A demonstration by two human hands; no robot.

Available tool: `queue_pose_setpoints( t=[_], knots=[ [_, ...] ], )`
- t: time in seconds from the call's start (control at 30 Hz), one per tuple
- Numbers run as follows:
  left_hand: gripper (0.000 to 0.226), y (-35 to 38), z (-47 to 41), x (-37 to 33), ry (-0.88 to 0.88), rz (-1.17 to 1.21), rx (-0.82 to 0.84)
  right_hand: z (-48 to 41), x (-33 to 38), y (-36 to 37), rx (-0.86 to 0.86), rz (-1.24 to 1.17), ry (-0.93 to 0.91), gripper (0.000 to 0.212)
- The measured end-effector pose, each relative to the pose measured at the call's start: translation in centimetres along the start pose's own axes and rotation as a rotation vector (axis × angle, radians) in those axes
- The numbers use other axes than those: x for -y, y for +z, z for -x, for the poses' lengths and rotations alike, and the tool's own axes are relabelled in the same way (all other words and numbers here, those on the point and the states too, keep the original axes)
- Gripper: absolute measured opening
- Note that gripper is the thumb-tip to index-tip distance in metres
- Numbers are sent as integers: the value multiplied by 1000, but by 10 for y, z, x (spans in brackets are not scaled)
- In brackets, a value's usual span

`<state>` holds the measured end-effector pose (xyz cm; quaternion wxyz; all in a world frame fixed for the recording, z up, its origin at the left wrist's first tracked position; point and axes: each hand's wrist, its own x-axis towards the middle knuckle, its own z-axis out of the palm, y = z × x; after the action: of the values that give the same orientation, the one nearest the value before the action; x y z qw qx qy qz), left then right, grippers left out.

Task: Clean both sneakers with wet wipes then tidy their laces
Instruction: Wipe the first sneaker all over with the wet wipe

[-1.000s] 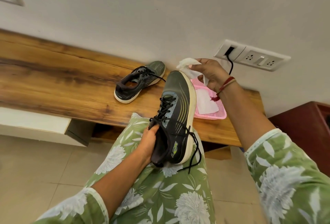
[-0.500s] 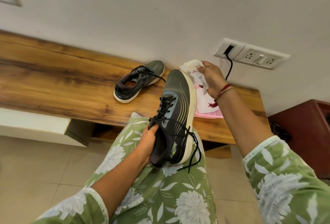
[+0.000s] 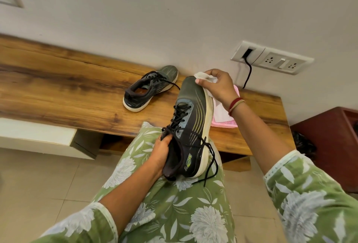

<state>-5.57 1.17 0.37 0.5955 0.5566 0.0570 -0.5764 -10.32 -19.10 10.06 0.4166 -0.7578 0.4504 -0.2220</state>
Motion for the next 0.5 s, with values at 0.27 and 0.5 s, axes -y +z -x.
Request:
queue_pose_setpoints(
  t=[0.27, 0.5],
  knots=[
    [22, 1, -2, 1, 35, 2, -1, -9, 9, 5, -43, 121, -107, 13],
    [23, 1, 0, 3, 36, 35, -31, 23, -3, 4, -56, 355, -278, 29]
  ],
)
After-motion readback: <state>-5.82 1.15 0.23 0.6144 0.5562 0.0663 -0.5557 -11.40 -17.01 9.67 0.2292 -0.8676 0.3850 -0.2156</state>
